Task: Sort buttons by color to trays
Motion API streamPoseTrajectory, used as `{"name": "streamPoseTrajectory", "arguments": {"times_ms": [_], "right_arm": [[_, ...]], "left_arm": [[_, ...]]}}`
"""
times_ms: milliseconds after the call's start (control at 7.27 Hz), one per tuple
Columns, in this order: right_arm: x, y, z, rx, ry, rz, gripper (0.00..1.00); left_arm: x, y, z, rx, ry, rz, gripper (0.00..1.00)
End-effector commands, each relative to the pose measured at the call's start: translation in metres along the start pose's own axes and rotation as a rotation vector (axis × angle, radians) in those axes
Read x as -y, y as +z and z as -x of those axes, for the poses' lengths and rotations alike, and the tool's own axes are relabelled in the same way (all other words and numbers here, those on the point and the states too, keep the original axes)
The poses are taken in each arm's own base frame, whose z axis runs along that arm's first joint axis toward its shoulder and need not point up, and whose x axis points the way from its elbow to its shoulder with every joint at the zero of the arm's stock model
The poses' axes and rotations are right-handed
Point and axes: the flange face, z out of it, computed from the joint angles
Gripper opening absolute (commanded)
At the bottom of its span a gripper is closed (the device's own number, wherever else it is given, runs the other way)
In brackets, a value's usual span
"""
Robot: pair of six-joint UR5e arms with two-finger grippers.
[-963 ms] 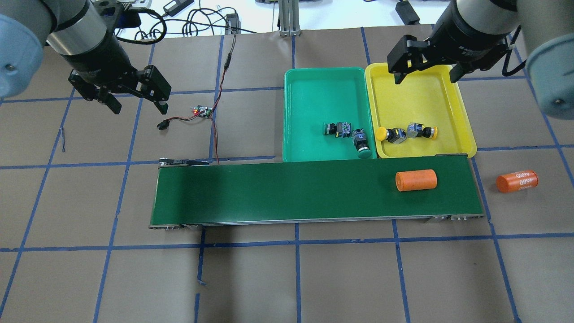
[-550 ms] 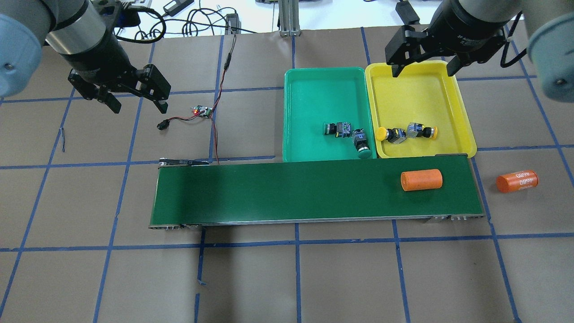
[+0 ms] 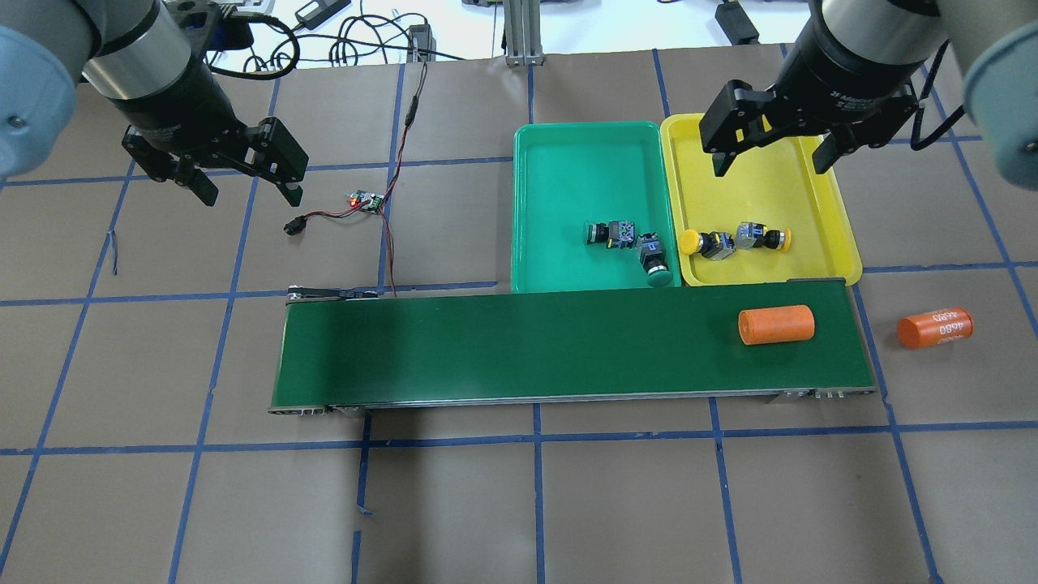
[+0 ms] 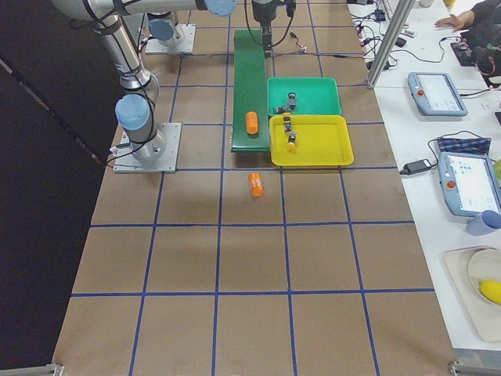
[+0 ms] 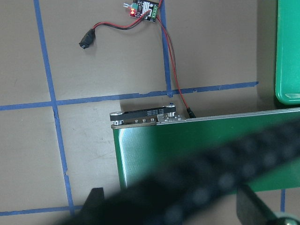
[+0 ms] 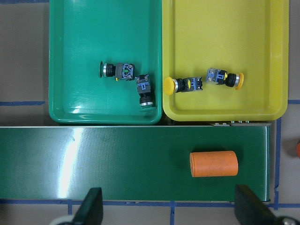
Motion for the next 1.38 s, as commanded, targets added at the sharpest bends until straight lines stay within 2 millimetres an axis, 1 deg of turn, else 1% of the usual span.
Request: {"name": "streamPoseTrajectory", "arguments": {"times_ms": [0, 138, 413, 688, 825, 963, 1238], "right_arm": [[0.000, 0.000, 0.001, 0.010, 0.001, -0.003, 1.00], [0.000, 0.000, 0.000, 0.000, -0.002, -0.003, 1.00], [0.001, -0.001, 0.000, -0.002, -0.004, -0.012, 1.00], [0.010, -0.001, 0.000, -0.003, -0.006, -0.016, 1.00], [0.023, -0.002, -0.001, -0.005, -0.006, -0.019, 1.00], [0.031, 0.000, 0.000, -0.005, -0.010, -0.006, 1.00], [0.029, 0.004, 0.000, -0.015, -0.012, 0.011, 1.00]], "left_arm": [[-0.002, 0.001, 0.000, 0.003, 0.001, 0.003, 1.00], [0.000, -0.002, 0.000, 0.004, 0.003, -0.003, 1.00], [-0.001, 0.000, 0.000, 0.002, 0.003, -0.001, 1.00], [0.000, -0.001, 0.000, 0.000, 0.003, -0.002, 1.00], [0.000, -0.001, 0.000, 0.000, 0.003, -0.002, 1.00], [0.000, -0.001, -0.001, -0.001, 0.005, -0.003, 1.00], [0.001, -0.001, 0.000, 0.000, 0.003, -0.002, 1.00]]}}
